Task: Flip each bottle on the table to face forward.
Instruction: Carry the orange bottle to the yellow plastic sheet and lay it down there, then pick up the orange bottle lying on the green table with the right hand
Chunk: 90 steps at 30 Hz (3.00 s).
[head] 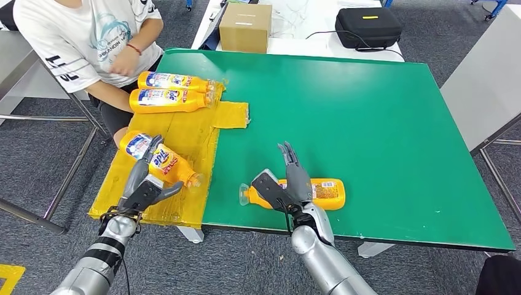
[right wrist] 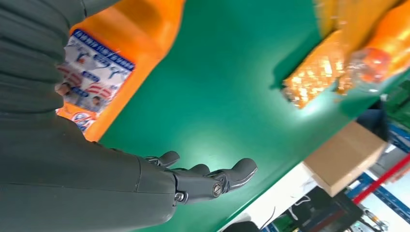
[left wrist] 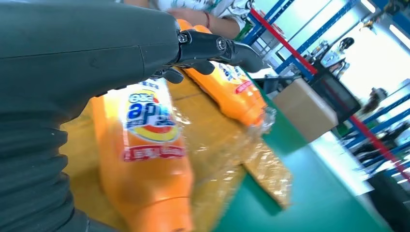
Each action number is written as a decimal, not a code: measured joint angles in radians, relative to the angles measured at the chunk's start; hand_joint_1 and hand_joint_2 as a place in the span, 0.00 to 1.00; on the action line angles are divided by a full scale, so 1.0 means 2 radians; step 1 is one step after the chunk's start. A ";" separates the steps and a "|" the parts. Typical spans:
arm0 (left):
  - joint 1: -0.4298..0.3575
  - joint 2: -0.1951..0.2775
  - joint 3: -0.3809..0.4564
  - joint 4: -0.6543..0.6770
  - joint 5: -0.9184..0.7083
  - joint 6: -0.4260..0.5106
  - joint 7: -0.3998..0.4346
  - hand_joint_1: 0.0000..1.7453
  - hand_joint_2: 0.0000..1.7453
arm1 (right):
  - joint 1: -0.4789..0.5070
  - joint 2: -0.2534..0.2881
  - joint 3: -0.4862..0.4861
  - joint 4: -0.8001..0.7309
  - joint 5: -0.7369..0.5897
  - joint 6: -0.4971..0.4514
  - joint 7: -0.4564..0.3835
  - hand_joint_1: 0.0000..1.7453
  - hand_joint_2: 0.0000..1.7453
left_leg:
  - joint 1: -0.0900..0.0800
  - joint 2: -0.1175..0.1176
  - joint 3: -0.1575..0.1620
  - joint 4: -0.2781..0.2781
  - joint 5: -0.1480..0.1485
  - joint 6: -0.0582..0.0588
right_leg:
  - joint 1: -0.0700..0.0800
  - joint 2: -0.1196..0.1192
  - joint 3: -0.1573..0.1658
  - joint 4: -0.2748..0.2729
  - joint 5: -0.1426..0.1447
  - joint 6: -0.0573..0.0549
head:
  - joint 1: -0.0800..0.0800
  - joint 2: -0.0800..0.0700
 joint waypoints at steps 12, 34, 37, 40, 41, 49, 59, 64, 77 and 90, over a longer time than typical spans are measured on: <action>0.006 -0.071 0.068 -0.043 0.059 -0.067 0.020 0.00 1.00 | 0.046 -0.024 -0.026 -0.020 0.083 0.012 0.055 0.00 1.00 | 0.000 0.000 0.000 0.000 0.000 0.000 | 0.000 -0.001 0.000 0.000 0.000 0.000 | 0.000 0.000; -0.011 -0.109 0.068 -0.035 0.058 -0.058 0.019 0.00 1.00 | 0.112 -0.080 -0.071 -0.118 0.206 0.054 0.121 0.00 1.00 | 0.000 0.000 0.000 0.000 0.000 0.000 | 0.000 -0.001 0.001 0.000 0.000 0.000 | 0.000 0.000; -0.010 -0.110 0.068 -0.035 0.059 -0.062 0.019 0.00 1.00 | 0.115 -0.087 -0.074 -0.126 0.219 0.062 0.128 0.00 1.00 | 0.000 0.000 0.000 0.000 0.000 0.000 | 0.000 -0.001 0.001 0.000 0.000 0.000 | 0.000 0.000; -0.008 -0.111 0.069 -0.035 0.060 -0.066 0.019 0.00 1.00 | 0.116 -0.095 -0.078 -0.130 0.234 0.071 0.137 0.00 1.00 | 0.000 0.000 0.000 0.000 0.000 0.000 | 0.000 -0.001 0.001 0.000 0.000 0.000 | 0.000 0.000; -0.008 -0.111 0.069 -0.035 0.060 -0.067 0.018 0.00 1.00 | 0.116 -0.097 -0.078 -0.131 0.238 0.074 0.139 0.00 1.00 | 0.000 0.000 0.000 0.000 0.000 0.000 | 0.000 -0.001 0.001 0.000 0.000 0.000 | 0.000 0.000; -0.007 -0.112 0.069 -0.035 0.061 -0.071 0.018 0.00 1.00 | 0.116 -0.111 -0.085 -0.132 0.248 0.085 0.147 0.00 1.00 | 0.000 0.000 0.000 0.000 0.000 0.000 | 0.000 -0.001 0.001 0.000 0.000 0.000 | 0.000 0.000; -0.006 -0.112 0.070 -0.035 0.061 -0.080 0.018 0.00 1.00 | 0.111 -0.128 -0.095 -0.131 0.262 0.109 0.163 0.46 1.00 | 0.000 0.000 0.000 0.000 0.000 0.000 | 0.000 -0.001 0.001 0.000 0.000 0.000 | 0.000 0.000; -0.005 -0.112 0.071 -0.035 0.062 -0.086 0.017 0.00 1.00 | 0.108 -0.133 -0.099 -0.127 0.255 0.131 0.160 1.00 1.00 | 0.000 0.000 0.000 0.000 0.000 0.000 | 0.000 -0.001 0.001 0.000 0.000 0.000 | 0.000 0.000; -0.010 -0.112 0.071 -0.028 0.059 -0.097 0.014 0.00 1.00 | 0.056 -0.139 -0.100 -0.075 0.197 0.177 0.121 1.00 1.00 | 0.000 0.001 0.003 0.000 -0.001 0.000 | 0.000 0.000 0.003 -0.001 0.000 0.000 | 0.000 0.000; -0.025 -0.112 0.071 -0.015 0.070 -0.112 0.017 0.00 1.00 | 0.035 -0.123 -0.099 -0.036 0.121 0.147 0.063 1.00 1.00 | 0.000 0.003 0.006 0.000 -0.001 0.000 | 0.000 0.001 0.005 -0.001 0.001 -0.001 | 0.000 0.000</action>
